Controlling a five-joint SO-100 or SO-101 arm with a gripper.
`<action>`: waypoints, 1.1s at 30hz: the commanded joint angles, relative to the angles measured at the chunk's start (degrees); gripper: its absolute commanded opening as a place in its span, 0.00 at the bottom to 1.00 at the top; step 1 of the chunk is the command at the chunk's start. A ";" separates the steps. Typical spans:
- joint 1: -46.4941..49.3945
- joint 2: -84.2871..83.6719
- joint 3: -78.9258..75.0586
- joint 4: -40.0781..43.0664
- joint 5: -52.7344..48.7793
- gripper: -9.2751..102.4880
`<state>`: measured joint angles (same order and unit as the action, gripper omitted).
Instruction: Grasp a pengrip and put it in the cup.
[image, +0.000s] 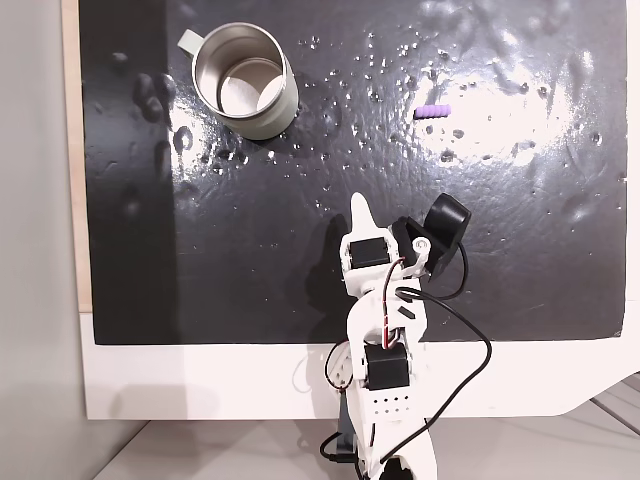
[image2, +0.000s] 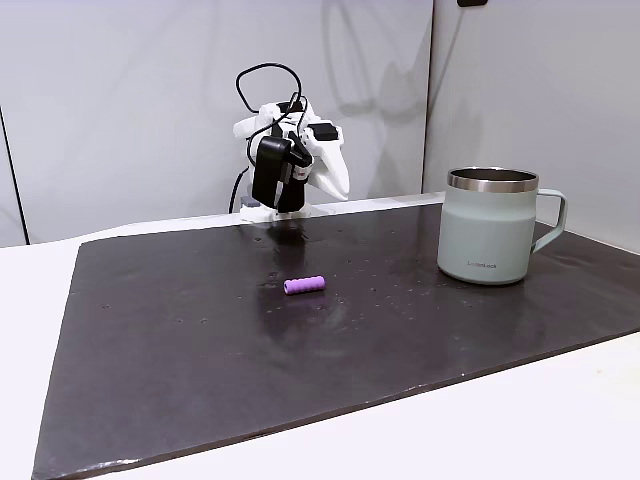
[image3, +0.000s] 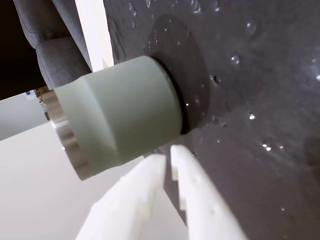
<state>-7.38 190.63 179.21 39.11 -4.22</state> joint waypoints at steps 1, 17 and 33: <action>0.26 0.53 -4.13 3.25 -2.11 0.08; 7.47 -47.90 -62.49 25.40 -4.04 0.11; 15.82 -98.00 -116.46 51.77 -4.75 0.30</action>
<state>7.12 98.61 73.39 87.45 -7.91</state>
